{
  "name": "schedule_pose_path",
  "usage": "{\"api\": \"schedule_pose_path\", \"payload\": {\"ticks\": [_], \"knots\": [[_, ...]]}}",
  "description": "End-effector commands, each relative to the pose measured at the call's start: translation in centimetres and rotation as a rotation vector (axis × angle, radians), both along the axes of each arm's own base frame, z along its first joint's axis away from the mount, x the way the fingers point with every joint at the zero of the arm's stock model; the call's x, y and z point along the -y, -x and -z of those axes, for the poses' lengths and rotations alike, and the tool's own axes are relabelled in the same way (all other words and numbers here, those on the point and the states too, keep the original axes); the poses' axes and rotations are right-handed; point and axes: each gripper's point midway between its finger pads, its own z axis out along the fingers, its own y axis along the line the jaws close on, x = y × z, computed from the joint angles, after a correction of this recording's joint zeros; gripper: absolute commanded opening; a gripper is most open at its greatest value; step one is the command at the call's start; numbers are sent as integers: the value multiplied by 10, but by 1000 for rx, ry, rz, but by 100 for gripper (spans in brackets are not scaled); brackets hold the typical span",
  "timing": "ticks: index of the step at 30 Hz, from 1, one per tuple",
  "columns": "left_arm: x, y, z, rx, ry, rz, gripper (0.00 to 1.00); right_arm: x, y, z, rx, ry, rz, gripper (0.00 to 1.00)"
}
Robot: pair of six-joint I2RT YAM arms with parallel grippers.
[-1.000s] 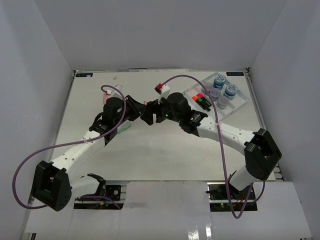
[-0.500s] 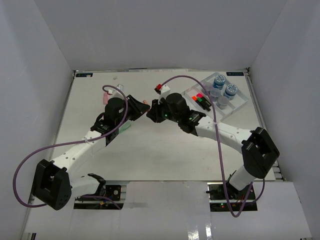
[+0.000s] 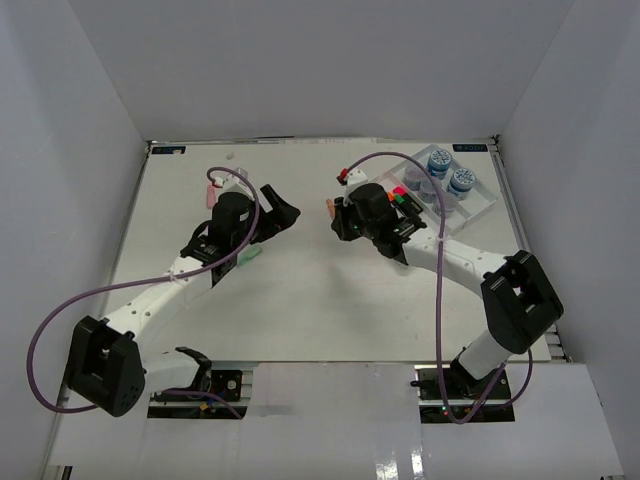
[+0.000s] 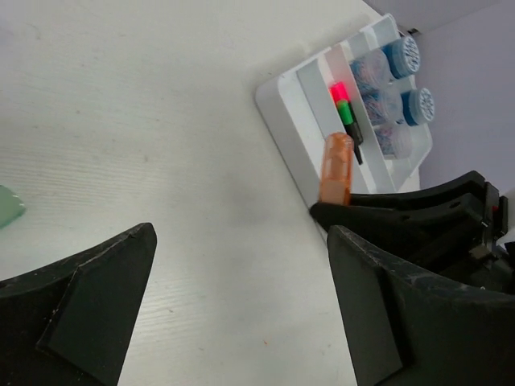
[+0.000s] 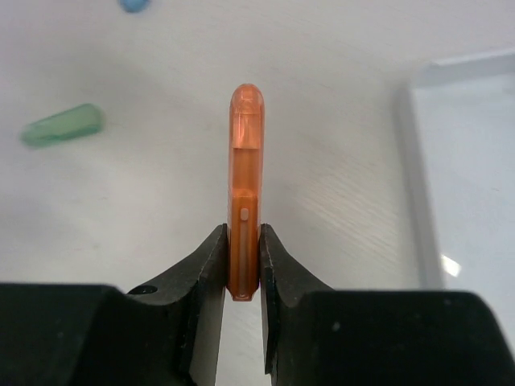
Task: Sort the stationery into containers
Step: Place the stationery in the storage box, then pick up the stationery from the center of the board.
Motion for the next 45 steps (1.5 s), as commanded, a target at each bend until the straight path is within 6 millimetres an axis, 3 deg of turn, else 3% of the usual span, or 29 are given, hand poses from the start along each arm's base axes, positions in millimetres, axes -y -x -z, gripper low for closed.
{"api": "schedule_pose_path", "payload": {"ticks": [1,5,10,11,15,20,21,25,28,29,31,32,34,35,40,45], "knots": [[-32,-10,-2,-9,-120,-82,98,54,-25,11,37,139,101,8],[-63,-5,21,-83,-199,-129,98,109,-51,30,53,312,118,12],[-95,18,65,-220,-200,-172,98,142,-80,48,14,442,121,17],[-97,22,72,-241,-201,-178,98,144,-83,59,-8,459,115,18],[-103,39,96,-329,-172,-211,98,149,-93,70,-34,484,109,30],[-105,43,108,-394,-133,-264,98,147,-95,67,-45,475,108,52],[-106,42,109,-399,-137,-272,98,147,-94,66,-44,473,106,60],[-108,44,116,-442,-99,-334,98,148,-87,50,-32,465,97,72],[-107,50,124,-497,-57,-379,98,145,-75,30,-6,425,81,74],[-106,50,126,-519,-21,-409,98,144,-71,15,21,395,91,74],[-104,50,130,-551,5,-432,98,138,-58,9,28,353,69,75],[-104,49,131,-564,29,-460,98,136,-53,-6,60,320,67,75],[-106,45,134,-571,34,-495,98,130,-41,-8,63,265,46,75],[-110,42,136,-573,24,-526,98,128,-35,-20,89,236,45,75],[-117,27,143,-592,38,-634,98,116,-11,-37,124,121,-15,76],[-118,8,150,-619,44,-707,97,122,3,-37,153,104,-12,77]]}}
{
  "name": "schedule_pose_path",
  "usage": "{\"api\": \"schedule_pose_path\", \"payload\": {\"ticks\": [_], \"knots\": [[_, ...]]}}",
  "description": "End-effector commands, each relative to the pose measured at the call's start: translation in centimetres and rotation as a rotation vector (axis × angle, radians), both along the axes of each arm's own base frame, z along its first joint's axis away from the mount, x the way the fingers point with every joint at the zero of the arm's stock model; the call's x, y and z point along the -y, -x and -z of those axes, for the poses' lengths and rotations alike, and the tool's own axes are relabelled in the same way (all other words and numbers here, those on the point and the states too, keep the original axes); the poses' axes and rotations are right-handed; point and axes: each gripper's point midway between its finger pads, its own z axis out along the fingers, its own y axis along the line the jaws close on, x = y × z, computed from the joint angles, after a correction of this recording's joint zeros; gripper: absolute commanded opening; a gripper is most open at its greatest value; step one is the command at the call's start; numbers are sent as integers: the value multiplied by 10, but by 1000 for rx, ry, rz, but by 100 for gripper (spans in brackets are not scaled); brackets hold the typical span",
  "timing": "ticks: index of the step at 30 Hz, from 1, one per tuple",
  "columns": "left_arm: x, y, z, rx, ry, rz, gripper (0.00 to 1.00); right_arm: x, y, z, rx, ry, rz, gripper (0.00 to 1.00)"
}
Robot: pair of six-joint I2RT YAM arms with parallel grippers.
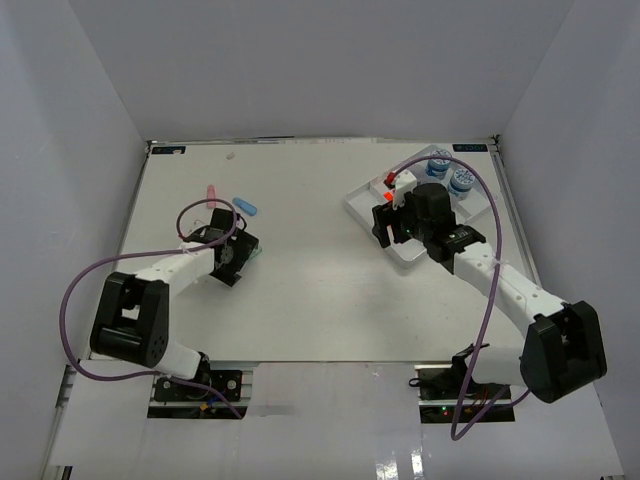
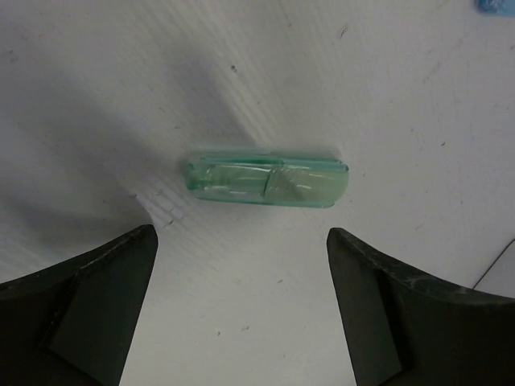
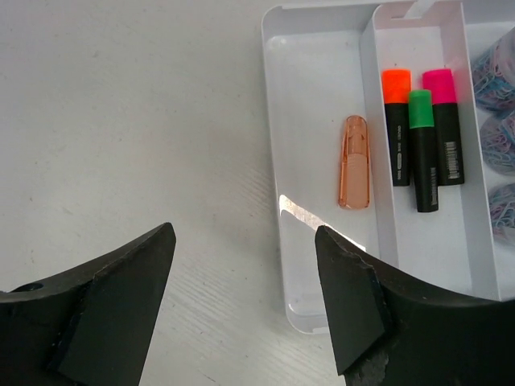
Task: Sort the stationery into containers
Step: Pick up the stationery from the center of the board.
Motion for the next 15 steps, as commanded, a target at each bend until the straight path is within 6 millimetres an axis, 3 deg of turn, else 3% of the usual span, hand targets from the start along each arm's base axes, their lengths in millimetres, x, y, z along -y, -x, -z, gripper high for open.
{"api": "schedule_pose_path", "payload": {"ticks": [1,8,11,15], "knots": [[-7,-23,-11,40,-5,-116,97,-6,3,-17,61,-62,-19,77],[-21,-37,0,7,-62,-184,95,-7,8,-24,84,-84,-39,77],[-27,-48,4,-1,-78,-195,92,-8,10,-26,89,-94,-42,77],[-22,-71,6,-12,-88,-143,87,-8,12,-25,88,-97,-44,77]]}}
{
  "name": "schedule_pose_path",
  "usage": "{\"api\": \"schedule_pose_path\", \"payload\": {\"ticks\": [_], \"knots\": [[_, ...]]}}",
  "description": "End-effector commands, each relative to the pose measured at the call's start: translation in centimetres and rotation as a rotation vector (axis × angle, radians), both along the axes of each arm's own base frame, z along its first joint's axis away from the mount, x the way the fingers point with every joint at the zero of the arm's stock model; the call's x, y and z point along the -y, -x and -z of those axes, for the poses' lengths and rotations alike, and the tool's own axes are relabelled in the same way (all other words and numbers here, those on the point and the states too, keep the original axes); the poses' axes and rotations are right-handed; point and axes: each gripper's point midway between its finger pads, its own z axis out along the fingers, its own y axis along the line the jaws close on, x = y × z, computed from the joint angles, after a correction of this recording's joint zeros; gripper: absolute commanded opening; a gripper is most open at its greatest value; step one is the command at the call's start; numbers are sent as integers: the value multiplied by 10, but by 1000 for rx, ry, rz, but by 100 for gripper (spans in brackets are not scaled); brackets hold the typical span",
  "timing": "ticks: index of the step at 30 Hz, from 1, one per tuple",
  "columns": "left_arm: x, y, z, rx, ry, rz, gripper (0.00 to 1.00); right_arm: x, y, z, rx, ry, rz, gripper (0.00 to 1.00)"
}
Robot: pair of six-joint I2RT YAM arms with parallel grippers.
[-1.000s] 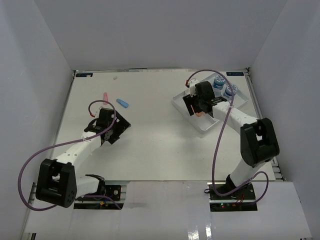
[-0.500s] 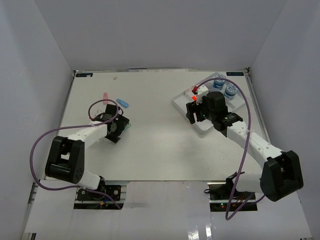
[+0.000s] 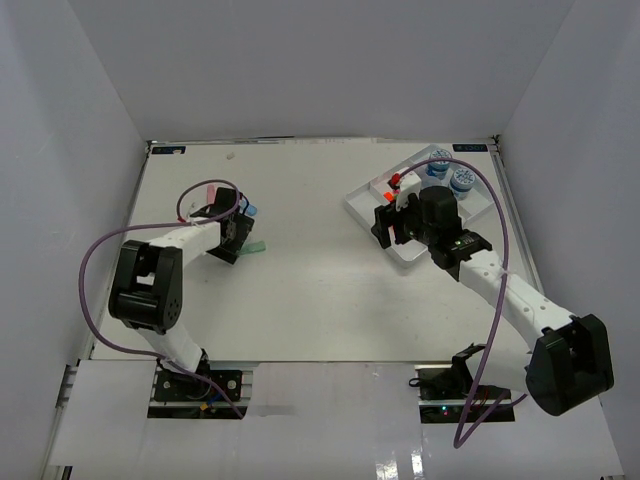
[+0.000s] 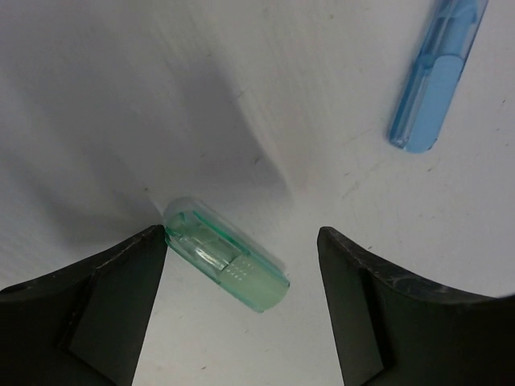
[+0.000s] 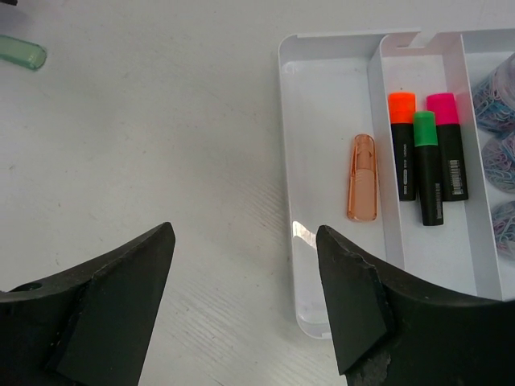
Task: Sort the stationery into containers
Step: Pick up the stationery from the center of the board.
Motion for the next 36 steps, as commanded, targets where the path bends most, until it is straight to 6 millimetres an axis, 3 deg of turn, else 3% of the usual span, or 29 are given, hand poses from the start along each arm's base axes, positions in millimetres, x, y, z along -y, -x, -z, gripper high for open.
{"api": "schedule_pose_path", "payload": {"ticks": [1,6,19,26,36], "knots": [[-2,-13,3,-19,-20,9,86,-4,0,-12,40,-36,-13,77],[6,-28,4,-24,-19,68,78,-3,1,-14,50,-39,-12,78],[23,4,20,-175,12,171,71,-5,3,-16,54,-51,-18,78],[21,1,27,-274,-26,165,66,-1,4,-21,75,-54,-3,78],[24,8,44,-356,-22,174,48,-1,6,-24,80,-66,-5,78]]}}
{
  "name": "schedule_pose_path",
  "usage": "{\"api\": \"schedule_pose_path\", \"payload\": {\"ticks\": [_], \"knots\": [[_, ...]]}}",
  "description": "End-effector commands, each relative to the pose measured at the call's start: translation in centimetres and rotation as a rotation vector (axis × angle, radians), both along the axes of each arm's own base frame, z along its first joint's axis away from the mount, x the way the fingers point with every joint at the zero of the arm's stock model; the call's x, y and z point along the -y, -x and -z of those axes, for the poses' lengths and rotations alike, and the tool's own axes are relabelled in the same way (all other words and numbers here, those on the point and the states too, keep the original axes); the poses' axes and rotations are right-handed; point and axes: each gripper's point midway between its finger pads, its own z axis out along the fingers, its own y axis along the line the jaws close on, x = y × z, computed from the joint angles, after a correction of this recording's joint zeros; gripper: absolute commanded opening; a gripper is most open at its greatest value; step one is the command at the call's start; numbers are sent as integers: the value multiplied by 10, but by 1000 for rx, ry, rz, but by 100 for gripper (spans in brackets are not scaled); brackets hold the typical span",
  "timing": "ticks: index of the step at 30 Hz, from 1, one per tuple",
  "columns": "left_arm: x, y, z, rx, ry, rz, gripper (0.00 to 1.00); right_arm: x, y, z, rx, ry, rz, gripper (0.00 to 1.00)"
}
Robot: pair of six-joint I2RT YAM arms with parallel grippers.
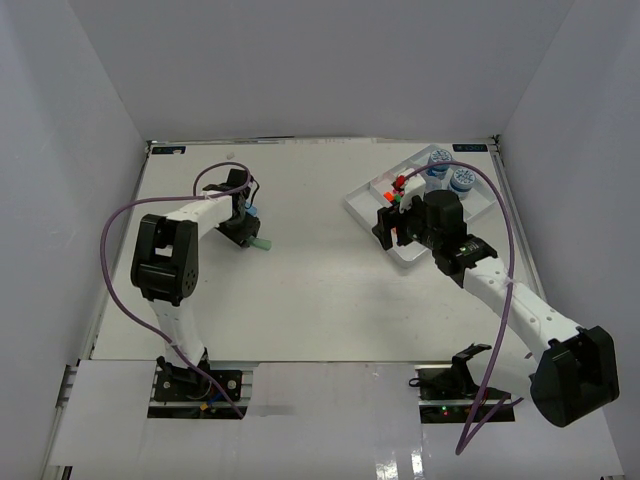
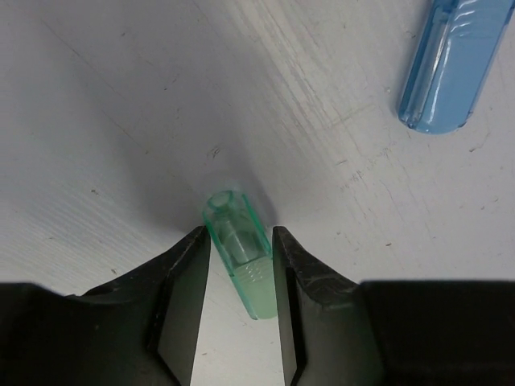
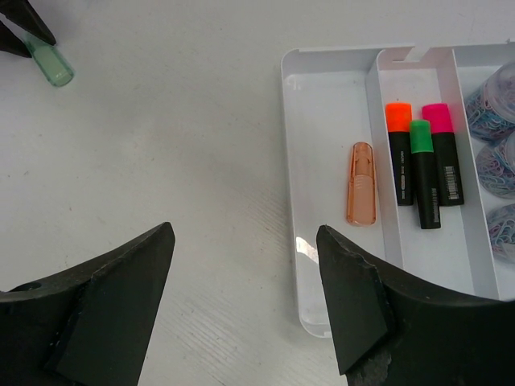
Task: Sort the stationery into containers
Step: Pick up the stationery from the center of the board.
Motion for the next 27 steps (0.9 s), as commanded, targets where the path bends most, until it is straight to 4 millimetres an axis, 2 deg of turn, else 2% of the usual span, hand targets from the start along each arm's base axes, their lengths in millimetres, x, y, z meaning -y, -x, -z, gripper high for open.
{"api": "schedule_pose_path", "payload": {"ticks": [1,6,11,14,15,17,18,19,20,21,23,24,25,27], "knots": [[0,29,31,-134,-16,10,47,-3,0,-15,47,-36,-4,78],[0,26,22,-106,-23,31,38,-10,5,-15,38,-50,-47,78],[7,22,7,-53,-18,74,35,-32,18,-18,18,-84,-179,79],[20,13,-14,40,10,129,34,-53,30,-20,-31,-116,-277,81],[29,11,-28,85,33,158,33,-64,38,-21,-51,-130,-320,82],[39,8,-40,156,52,200,33,-77,43,-22,-90,-160,-346,83],[49,8,-57,208,73,232,33,-87,49,-24,-104,-177,-369,83],[53,9,-63,235,82,247,33,-93,51,-22,-122,-191,-384,83],[61,5,-74,289,101,268,33,-101,53,-26,-126,-216,-393,83],[70,12,-85,322,126,299,33,-113,56,-30,-124,-230,-415,84],[82,10,-103,404,163,335,33,-125,56,-35,-143,-260,-418,84],[89,17,-104,416,178,358,33,-135,55,-35,-157,-266,-426,84],[94,19,-120,468,202,375,33,-139,55,-36,-171,-274,-424,84],[105,20,-137,548,236,409,33,-149,52,-34,-206,-294,-409,84]]}}
